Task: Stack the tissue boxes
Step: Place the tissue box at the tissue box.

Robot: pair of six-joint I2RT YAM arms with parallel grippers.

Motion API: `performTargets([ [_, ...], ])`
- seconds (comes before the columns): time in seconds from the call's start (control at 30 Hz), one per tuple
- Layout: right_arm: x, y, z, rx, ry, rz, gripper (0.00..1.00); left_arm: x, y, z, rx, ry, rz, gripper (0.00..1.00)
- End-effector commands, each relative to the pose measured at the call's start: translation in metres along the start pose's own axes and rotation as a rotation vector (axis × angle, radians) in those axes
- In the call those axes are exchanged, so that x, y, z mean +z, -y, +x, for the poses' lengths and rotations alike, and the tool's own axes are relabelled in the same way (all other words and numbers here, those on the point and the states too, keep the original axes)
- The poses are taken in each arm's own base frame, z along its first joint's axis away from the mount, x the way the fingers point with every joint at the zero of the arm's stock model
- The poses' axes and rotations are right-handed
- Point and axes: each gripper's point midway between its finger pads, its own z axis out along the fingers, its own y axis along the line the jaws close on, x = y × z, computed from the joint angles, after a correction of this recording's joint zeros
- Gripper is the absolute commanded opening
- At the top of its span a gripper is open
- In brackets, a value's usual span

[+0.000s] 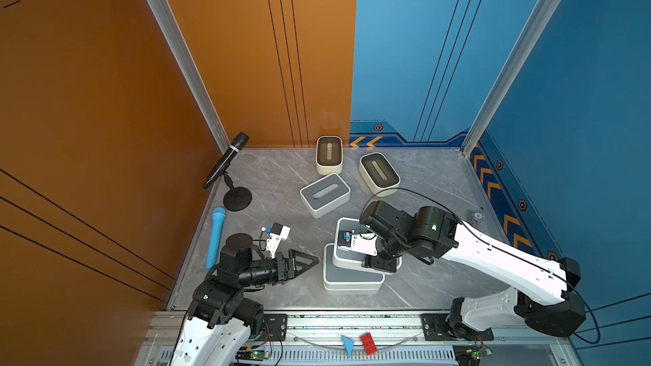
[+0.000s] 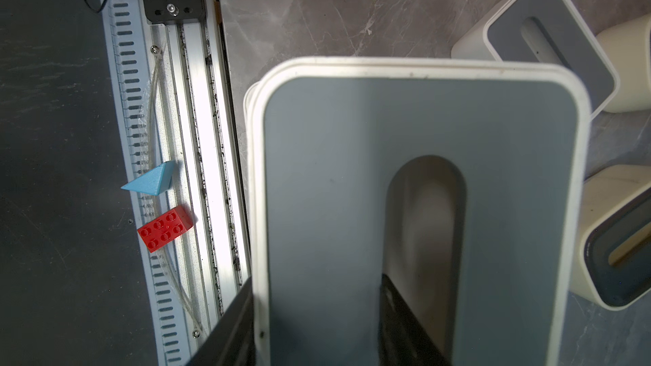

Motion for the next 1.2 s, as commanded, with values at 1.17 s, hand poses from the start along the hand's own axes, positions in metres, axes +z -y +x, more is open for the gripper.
performTargets([
  [1.17, 0.027, -0.018, -0.014, -0.109, -0.013, -0.017, 0.37, 0.005, -0.02, 0.016, -0.066, -0.051, 0.0, 0.98],
])
